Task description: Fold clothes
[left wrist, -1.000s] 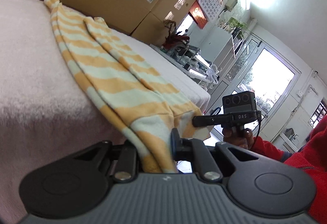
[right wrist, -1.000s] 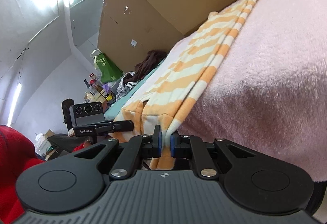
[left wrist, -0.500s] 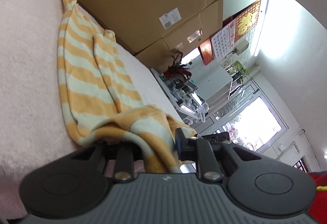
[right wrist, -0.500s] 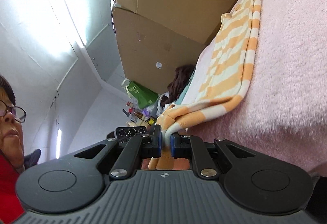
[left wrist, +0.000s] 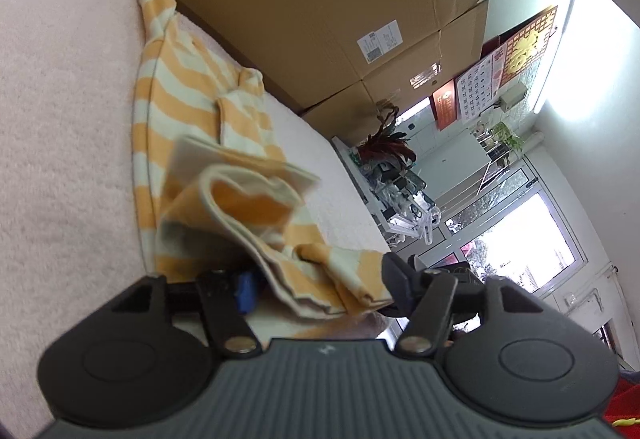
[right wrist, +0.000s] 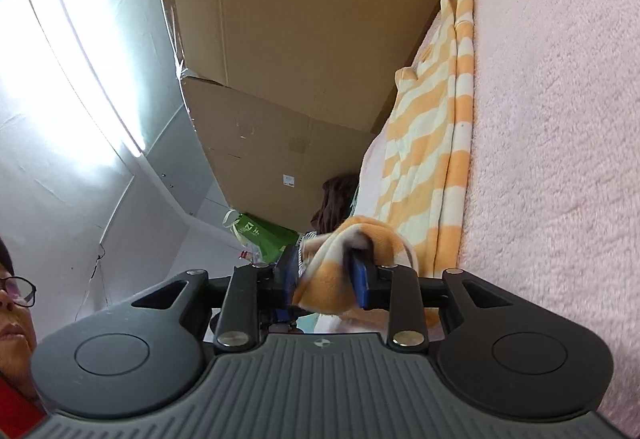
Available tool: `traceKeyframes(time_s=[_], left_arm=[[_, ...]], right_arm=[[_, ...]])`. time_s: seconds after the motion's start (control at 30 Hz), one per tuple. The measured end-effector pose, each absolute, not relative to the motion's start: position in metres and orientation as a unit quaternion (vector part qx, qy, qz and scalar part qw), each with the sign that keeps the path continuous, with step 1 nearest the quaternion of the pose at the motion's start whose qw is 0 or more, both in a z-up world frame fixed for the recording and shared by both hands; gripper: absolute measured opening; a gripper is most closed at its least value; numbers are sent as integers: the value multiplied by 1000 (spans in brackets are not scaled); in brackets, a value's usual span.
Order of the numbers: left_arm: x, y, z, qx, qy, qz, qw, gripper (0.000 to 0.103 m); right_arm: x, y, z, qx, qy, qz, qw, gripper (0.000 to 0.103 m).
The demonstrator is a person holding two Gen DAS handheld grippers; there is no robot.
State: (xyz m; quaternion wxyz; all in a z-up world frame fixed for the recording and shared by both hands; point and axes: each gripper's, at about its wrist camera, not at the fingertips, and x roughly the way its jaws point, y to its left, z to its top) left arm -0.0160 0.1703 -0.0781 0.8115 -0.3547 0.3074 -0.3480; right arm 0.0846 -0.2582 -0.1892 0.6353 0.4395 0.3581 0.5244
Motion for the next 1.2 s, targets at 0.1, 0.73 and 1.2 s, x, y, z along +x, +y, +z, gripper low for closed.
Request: traceKeyframes(time_s=[0.1, 0.73, 1.2], left_arm=[[-1, 176, -77, -345, 301, -337, 823, 72], [-9, 169, -79, -230, 268, -227, 908, 85], [16, 159, -73, -208, 274, -229, 911, 51]], right_arm=[[95, -252, -178, 412, 355, 524, 656, 42], [59, -241, -154, 237, 256, 366, 863, 46], [90, -236, -169, 329, 307, 338, 826, 14]])
